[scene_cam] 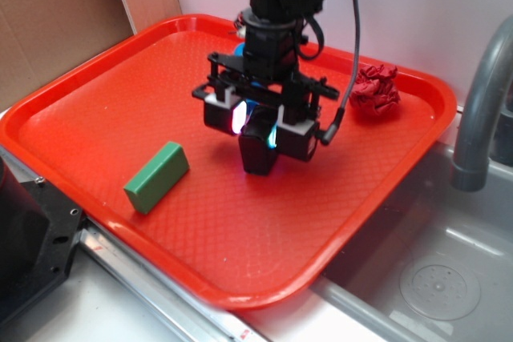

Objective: Grab the black box.

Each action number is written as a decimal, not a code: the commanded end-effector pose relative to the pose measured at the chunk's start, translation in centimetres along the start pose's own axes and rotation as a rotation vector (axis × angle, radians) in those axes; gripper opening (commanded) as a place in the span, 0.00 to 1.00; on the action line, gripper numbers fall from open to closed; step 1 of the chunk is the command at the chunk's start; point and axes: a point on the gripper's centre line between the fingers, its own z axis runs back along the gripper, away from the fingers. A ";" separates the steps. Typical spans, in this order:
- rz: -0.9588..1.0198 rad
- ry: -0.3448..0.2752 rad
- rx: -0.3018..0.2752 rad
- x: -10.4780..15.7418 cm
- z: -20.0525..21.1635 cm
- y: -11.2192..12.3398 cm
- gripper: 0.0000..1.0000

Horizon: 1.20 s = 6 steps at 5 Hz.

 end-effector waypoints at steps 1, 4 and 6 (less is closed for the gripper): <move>-0.011 0.007 -0.030 0.1 1.2 0.2 0.00; 0.018 -0.310 -0.148 -2.4 13.1 7.1 0.00; 0.110 -0.265 -0.138 -2.2 18.8 12.6 0.00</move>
